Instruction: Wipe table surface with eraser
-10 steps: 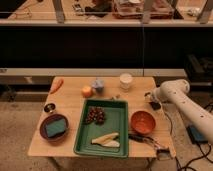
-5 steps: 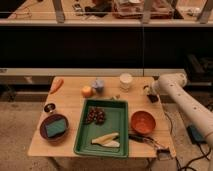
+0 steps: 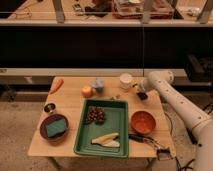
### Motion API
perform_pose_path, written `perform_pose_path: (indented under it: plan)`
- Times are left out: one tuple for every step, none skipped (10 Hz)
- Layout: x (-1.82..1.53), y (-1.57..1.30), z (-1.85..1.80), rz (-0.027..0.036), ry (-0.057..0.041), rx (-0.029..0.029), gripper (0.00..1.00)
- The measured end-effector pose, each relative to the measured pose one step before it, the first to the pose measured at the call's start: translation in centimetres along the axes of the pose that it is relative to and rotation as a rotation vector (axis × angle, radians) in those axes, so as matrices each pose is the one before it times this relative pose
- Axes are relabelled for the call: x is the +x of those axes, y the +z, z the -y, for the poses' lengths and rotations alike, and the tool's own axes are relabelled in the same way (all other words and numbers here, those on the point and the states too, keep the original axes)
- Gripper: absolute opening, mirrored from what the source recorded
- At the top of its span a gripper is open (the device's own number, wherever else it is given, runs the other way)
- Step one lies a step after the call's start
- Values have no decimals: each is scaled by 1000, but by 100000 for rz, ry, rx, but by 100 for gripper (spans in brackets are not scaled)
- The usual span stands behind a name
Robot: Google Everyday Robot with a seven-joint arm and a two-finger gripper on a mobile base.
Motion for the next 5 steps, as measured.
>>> perform_pose_path:
  plan:
    - [-748, 1241, 978, 2323, -1403, 2323, 0]
    - [-556, 570, 494, 1369, -766, 1282, 0]
    - [-643, 536, 628, 1216, -1062, 1354, 0]
    - [-778, 261, 779, 1173, -1365, 1469, 0]
    - [-948, -457, 596, 894, -1104, 1051, 0]
